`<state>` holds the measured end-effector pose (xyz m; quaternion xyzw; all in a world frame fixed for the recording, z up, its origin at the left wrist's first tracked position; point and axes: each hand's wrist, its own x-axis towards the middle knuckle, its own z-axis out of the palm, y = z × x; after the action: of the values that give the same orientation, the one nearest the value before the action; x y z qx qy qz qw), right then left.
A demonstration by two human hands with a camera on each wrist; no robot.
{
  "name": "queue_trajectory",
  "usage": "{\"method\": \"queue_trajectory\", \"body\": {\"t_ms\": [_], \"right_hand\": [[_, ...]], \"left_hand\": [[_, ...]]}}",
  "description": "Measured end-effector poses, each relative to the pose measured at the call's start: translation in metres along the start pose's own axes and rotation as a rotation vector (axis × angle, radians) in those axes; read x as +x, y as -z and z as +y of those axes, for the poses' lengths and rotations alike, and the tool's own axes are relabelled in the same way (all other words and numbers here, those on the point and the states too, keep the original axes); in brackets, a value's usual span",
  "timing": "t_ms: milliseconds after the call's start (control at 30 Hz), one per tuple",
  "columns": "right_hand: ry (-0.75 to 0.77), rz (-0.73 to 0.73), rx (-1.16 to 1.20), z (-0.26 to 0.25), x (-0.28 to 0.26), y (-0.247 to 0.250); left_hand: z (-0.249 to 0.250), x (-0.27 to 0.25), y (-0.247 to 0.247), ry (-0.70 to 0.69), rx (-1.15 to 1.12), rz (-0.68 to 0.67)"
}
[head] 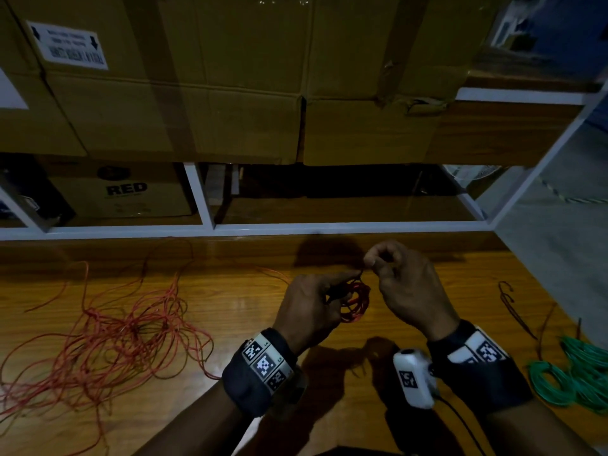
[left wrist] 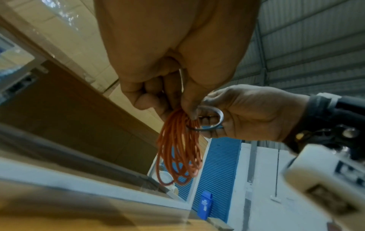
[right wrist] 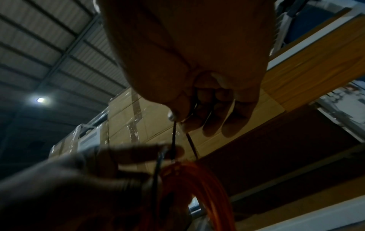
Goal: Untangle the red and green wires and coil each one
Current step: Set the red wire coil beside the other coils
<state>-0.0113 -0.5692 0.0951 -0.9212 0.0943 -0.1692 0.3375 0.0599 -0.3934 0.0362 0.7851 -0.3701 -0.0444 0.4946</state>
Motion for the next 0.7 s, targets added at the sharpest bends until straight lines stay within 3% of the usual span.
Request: {"method": "queue_trajectory", "body": {"t_ms": [133,267,400,567,700], "right_hand": [[0.009,0.11,0.125,-0.004,0.009,0.019],[-0.083,0.202,0.462,-0.009,0.018,0.039],[-0.092,0.238,0.628,-0.011,0.019,0.043],[-0.171,0.308,0.681,-0.01,0.017,0.04],[-0.143,0.219,0.664,-0.005,0.012,0.039]], "left_hand": [[-0.004,-0.001,-0.002,0.009,0.034,-0.037],[-0.001,-0.004,-0.009,0.046,-0.044,-0.05],[0.003,-0.001,-0.01,0.063,-0.091,-0.095],[0.003,-0.001,-0.011,0.039,-0.063,-0.157],[-0.007,-0.007,-0.013,0.172,-0.256,-0.156]]}}
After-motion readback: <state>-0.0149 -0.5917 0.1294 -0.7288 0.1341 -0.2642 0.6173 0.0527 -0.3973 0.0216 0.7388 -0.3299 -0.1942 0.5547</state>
